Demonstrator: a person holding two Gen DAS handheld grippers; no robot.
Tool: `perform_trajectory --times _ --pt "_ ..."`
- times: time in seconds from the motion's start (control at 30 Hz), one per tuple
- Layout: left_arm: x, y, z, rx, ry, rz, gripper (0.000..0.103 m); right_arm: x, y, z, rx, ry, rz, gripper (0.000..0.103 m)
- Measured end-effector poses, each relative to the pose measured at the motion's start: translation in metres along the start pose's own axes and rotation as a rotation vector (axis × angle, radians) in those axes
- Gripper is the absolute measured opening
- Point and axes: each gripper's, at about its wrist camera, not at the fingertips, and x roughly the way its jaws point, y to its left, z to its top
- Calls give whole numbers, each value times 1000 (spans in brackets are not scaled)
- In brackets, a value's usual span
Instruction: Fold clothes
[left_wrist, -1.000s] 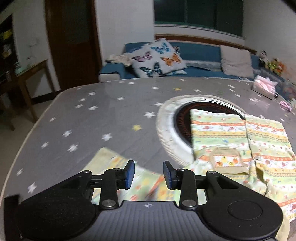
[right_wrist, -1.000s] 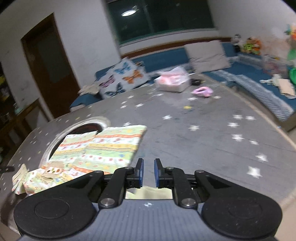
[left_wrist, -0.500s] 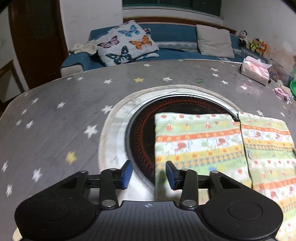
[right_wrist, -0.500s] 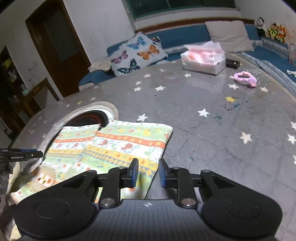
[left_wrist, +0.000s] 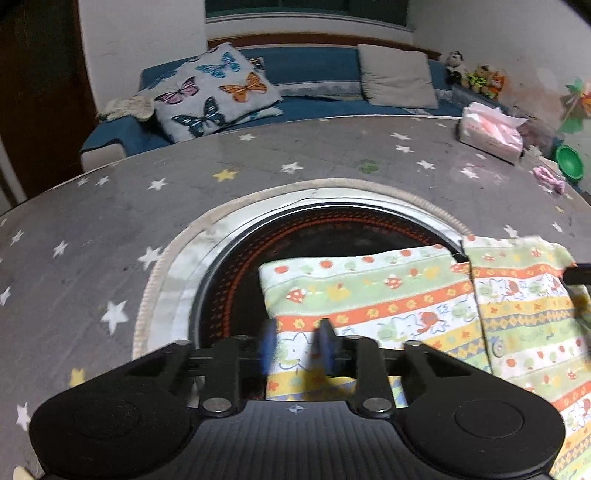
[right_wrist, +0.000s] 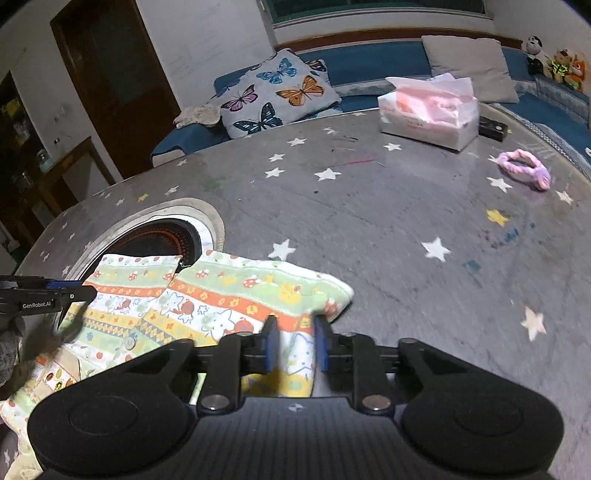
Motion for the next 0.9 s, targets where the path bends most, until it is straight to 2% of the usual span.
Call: perform_trajectory --times 0.03,0.1,0.33,0.4,0.53,0.67,0.7,0.73,0.77,0.8,0.87,0.9 --pt "0 -1 1 7 -4 -4 6 2 1 2 -4 2 -2 7" --pt "-1 -2 1 13 -24 11 4 4 5 7 -22 -3 -8 4" --pt "-12 16 19 -13 -137 81 3 16 34 51 -122 -95 -18 2" --pt "-12 23 27 -12 -155 107 3 22 40 58 -137 -96 -16 2" --pt "4 35 38 -21 -130 147 4 35 53 70 -165 -89 -13 6" --pt "13 40 33 -9 -100 176 8 48 65 82 -192 -81 -9 10" --pt "12 40 31 -5 -100 178 9 47 67 80 -199 -75 -2 11" --pt "10 39 28 0 -97 181 15 43 69 75 -213 -63 9 14" --pt "7 38 25 3 -98 183 20 38 71 69 -229 -51 21 26" --pt "3 35 22 7 -103 179 28 33 74 62 -246 -38 32 37" --pt "-10 27 16 25 -118 168 40 21 78 48 -279 -19 45 37" --pt "-16 22 13 34 -124 162 49 14 79 40 -289 -10 53 40"
